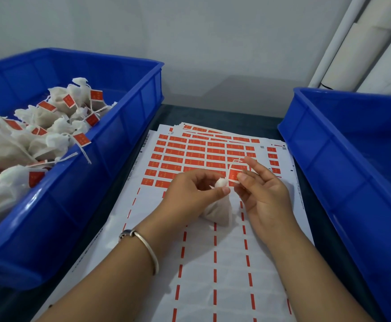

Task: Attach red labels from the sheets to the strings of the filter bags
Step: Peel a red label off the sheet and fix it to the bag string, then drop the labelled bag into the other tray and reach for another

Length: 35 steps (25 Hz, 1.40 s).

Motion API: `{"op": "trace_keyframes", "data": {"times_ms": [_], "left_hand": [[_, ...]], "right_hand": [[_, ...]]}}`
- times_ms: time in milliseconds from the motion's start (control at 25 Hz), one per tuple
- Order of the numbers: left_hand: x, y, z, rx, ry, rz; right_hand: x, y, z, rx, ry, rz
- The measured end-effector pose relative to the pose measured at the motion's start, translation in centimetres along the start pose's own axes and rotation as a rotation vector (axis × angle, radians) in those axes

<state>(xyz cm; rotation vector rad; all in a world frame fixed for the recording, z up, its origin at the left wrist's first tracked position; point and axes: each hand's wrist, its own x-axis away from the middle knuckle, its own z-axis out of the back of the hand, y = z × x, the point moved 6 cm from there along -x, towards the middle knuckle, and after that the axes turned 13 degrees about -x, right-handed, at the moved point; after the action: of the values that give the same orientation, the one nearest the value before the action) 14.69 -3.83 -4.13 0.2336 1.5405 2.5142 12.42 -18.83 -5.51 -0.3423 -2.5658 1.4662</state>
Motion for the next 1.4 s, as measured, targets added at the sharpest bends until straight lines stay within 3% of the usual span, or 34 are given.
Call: {"op": "trace_keyframes", "data": {"times_ms": [120,320,560,840,1000,1120,1240,1320,1400], "left_hand": [[0.0,-0.3,0.0,-0.112,0.043,0.013],[0.3,0.1,1.0,-0.065,0.148,-0.069],[0.0,1.7,3.8,0.0,0.358,0.023],[1.6,8.4,14.8,-0.008,0.716,-0.145],[2.2,8.1,21.8,-0.062,0.914,-0.079],[1.4,5.2,24.9,-0.297,0.853,0.149],[0.0,2.0,23.5,-0.766,0.441,0.386],[0.1,1.7,22.0,-0.735,0.34,0.34],[0.6,3.1,21.3,-0.712,0.406,0.236]], "right_hand": [[0.0,0.3,0.2,0.006,-0.008,-0.011],[0.6,1.4,-0.6,0.176,-0.127,-0.089],[1.0,1.2,-1.1,0.34,-0.157,-0.06],[1.0,1.3,-1.3,0.395,-0.212,-0.072],[0.7,1.4,-1.4,0.39,-0.212,-0.069],[0.6,1.5,-1.4,0.392,-0.21,-0.056],[0.7,1.4,-1.2,0.4,-0.18,-0.048],[0.8,1.3,-1.3,0.392,-0.157,-0.042],[1.2,1.2,-1.8,0.44,-0.118,0.01]]}}
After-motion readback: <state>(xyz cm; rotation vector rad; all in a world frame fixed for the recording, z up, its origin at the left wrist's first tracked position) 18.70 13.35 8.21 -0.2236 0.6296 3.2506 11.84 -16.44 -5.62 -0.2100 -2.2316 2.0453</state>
